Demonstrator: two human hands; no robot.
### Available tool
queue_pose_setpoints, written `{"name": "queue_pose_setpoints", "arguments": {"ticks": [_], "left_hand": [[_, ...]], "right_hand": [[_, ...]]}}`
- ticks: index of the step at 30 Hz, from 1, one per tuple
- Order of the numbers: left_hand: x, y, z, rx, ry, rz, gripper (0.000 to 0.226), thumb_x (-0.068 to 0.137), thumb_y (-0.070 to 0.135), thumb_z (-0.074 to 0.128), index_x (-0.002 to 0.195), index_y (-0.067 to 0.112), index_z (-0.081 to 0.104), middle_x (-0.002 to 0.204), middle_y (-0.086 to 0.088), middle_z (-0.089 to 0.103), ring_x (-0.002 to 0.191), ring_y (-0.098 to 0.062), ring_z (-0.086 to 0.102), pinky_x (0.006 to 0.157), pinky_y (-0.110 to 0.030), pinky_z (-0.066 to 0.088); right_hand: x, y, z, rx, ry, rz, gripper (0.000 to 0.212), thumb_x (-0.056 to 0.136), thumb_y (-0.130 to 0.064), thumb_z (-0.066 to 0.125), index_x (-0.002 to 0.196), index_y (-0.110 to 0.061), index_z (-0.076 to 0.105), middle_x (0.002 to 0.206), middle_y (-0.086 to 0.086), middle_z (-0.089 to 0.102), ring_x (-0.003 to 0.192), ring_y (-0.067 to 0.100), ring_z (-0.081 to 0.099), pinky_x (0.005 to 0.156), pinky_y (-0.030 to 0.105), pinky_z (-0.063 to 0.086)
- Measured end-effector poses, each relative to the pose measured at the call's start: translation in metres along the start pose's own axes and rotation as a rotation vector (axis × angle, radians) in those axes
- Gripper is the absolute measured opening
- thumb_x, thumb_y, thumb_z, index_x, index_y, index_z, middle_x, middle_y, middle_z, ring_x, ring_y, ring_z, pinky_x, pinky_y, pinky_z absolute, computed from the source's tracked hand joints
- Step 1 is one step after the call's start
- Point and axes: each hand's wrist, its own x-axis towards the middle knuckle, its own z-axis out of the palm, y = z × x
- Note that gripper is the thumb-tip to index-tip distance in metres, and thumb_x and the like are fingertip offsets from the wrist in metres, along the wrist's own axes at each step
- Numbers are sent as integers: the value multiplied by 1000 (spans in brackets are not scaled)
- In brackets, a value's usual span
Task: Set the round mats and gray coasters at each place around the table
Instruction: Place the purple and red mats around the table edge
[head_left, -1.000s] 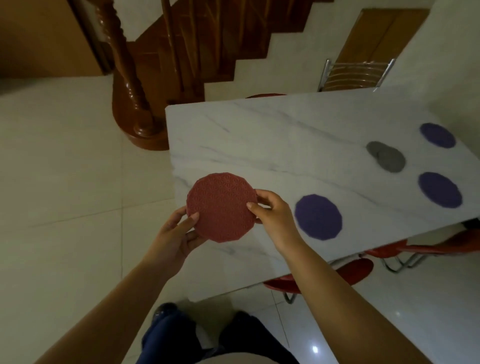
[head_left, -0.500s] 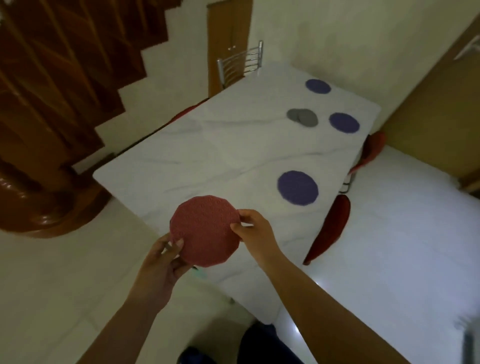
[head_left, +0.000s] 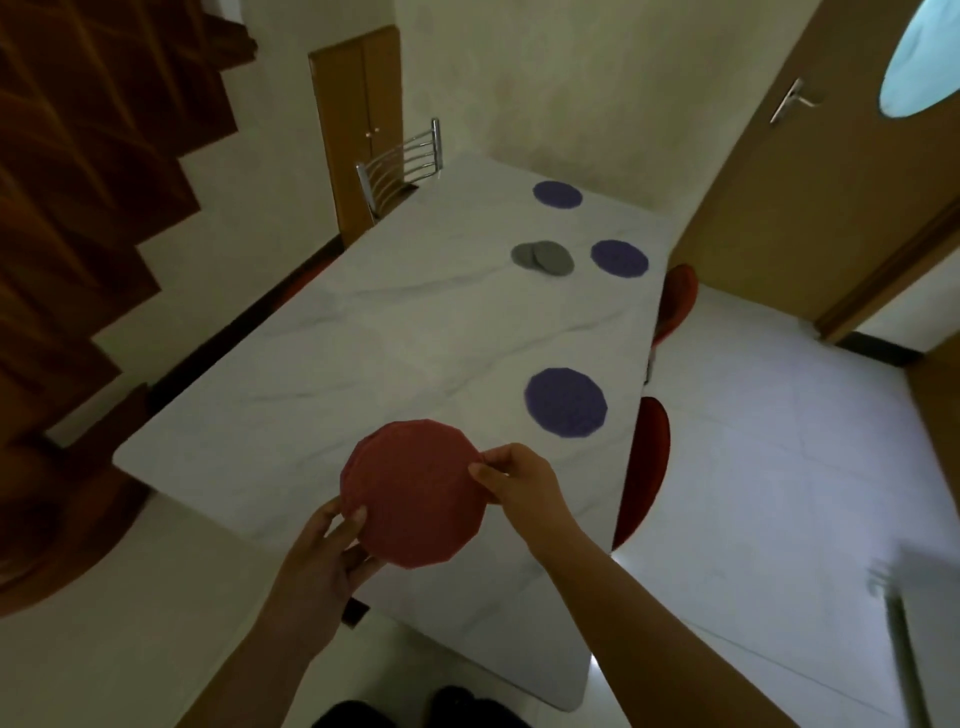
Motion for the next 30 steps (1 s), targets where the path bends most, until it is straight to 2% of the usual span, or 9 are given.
{"name": "queue_pose_setpoints", "arguments": {"ticks": [5,11,15,18,22,26,28,30], "left_hand": [[33,33,-27,56,-96,-58,43,78,30,64,119,14,61,106,-10,74,92,-27,72,67,-31,59],[77,95,-70,175,-258,-155,49,81,32,61,127,14,56,112,-9,73,97,-23,71,70,-29,59],[101,137,-93,218,-323,-181,50,83,31,60,129,12,56,116,-11,71,96,-23,71,73,-31,59],[112,154,-105,185,-313,-192,46,83,28,60,127,14,57,115,-7,72,97,-21,70,72,-31,59],[125,164,-121,161,-268,-206,29,93,20,54,120,15,60,115,-6,70,90,-18,72,68,-30,60],[131,170,-136,175,-211,-194,39,96,17,50,134,9,50,120,-7,65,94,-20,70,71,-30,61],[133,171,-144,172,-190,-189,40,97,15,48,136,9,48,117,-6,65,89,-17,71,70,-29,60],[134,171,-148,167,-174,-192,39,98,15,48,137,10,48,115,-4,66,84,-14,73,69,-28,60]], "right_hand": [[3,-9,30,161,82,79,7,86,-12,64,89,-7,59,87,7,67,74,14,66,62,21,56],[-1,-22,94,365,236,161,9,87,-12,64,92,-6,59,90,8,65,78,15,66,59,21,56],[-6,-29,133,492,333,183,10,88,-14,63,93,-6,61,93,11,67,83,20,68,63,25,57],[-14,-30,145,576,397,227,16,89,-15,60,102,-4,59,96,13,68,85,23,69,65,29,58],[-26,-17,143,686,497,251,18,91,-11,57,106,-1,57,97,14,66,88,26,67,69,34,58],[-33,15,140,720,614,331,25,93,-10,54,114,4,54,105,18,63,97,30,63,79,40,55],[-32,33,146,732,629,380,28,94,-9,52,117,8,52,110,22,61,103,33,60,87,43,52],[-27,47,154,724,644,423,28,94,-7,51,116,11,52,111,25,60,99,32,60,88,44,51]]}}
